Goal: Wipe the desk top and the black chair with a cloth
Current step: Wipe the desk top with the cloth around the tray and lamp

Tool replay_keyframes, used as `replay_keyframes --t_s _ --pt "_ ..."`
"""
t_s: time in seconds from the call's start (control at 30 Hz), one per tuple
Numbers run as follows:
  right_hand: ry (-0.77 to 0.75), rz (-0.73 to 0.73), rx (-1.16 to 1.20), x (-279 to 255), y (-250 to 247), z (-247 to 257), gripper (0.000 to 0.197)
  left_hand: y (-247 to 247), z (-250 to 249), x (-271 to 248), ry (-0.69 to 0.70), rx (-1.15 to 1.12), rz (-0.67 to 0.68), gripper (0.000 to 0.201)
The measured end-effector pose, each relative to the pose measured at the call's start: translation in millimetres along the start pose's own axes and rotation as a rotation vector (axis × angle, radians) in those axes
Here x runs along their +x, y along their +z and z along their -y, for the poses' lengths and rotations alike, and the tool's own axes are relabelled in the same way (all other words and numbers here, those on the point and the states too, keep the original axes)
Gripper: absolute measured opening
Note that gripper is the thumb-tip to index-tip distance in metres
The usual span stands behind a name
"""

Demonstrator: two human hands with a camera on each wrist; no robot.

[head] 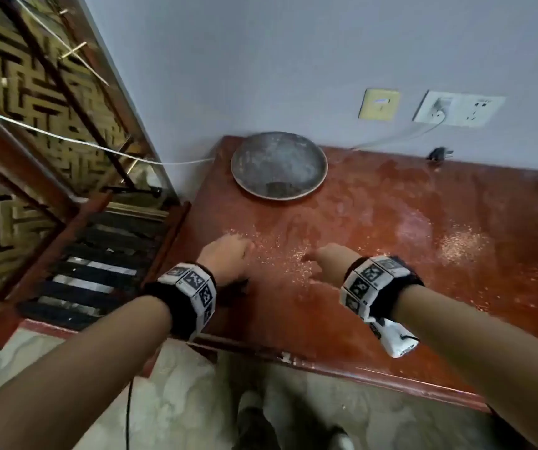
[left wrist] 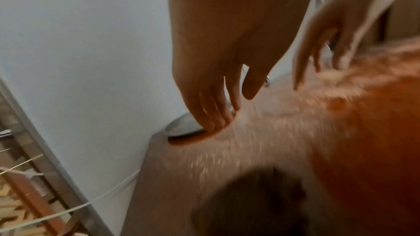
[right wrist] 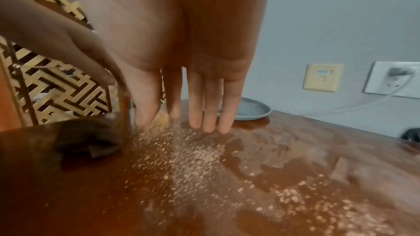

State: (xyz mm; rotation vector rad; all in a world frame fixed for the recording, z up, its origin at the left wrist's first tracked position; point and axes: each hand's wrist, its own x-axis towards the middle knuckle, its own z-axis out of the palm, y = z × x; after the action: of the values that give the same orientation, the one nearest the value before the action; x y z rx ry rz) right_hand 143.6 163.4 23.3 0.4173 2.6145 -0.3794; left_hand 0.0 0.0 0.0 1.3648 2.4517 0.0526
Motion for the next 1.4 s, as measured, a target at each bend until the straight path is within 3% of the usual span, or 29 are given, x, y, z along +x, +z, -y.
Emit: replay_keyframes --t_s 0.07,0.13,0.2,0.4,0.6,0.67,0.8,0.9,1.03,1.13,1.3,1.4 --pt "-0.015 0.042 -0.003 15 10 14 0.052 22 25 -10 0.025 0.110 0.081 0.044" --pt "-0.043 0.062 0.021 22 23 32 0.049 59 50 -29 0.146 0.214 0.134 0.058" --pt "-0.104 0.019 0.022 32 31 47 0.045 88 71 -41 0.261 0.274 0.107 0.070" --pt "-0.184 0.011 0.041 59 57 78 0.049 112 97 -70 0.397 0.224 -0.046 0.064" --pt "-0.117 0.072 -0.085 84 72 87 0.062 97 125 -37 0.216 0.168 -0.077 0.052" --pt "-0.053 0.072 -0.134 87 71 84 0.068 93 134 -31 0.217 0.171 -0.047 0.056" --pt "0.013 0.116 -0.143 87 80 72 0.078 113 148 -88 0.285 0.135 -0.066 0.055" --pt "0.004 0.104 -0.146 89 85 67 0.077 126 145 -124 0.220 0.048 -0.071 0.054" --pt "-0.004 0.101 -0.142 90 84 67 0.076 113 139 -55 0.130 0.037 -0.140 0.056" --pt "-0.014 0.111 -0.142 89 83 65 0.076 92 136 -18 0.035 0.120 -0.070 0.069" --pt "-0.063 0.089 -0.157 103 74 61 0.083 114 132 -98 0.107 0.099 -0.037 0.066" --pt "-0.047 0.044 -0.094 119 59 56 0.089 117 139 -81 0.067 0.062 -0.052 0.063"
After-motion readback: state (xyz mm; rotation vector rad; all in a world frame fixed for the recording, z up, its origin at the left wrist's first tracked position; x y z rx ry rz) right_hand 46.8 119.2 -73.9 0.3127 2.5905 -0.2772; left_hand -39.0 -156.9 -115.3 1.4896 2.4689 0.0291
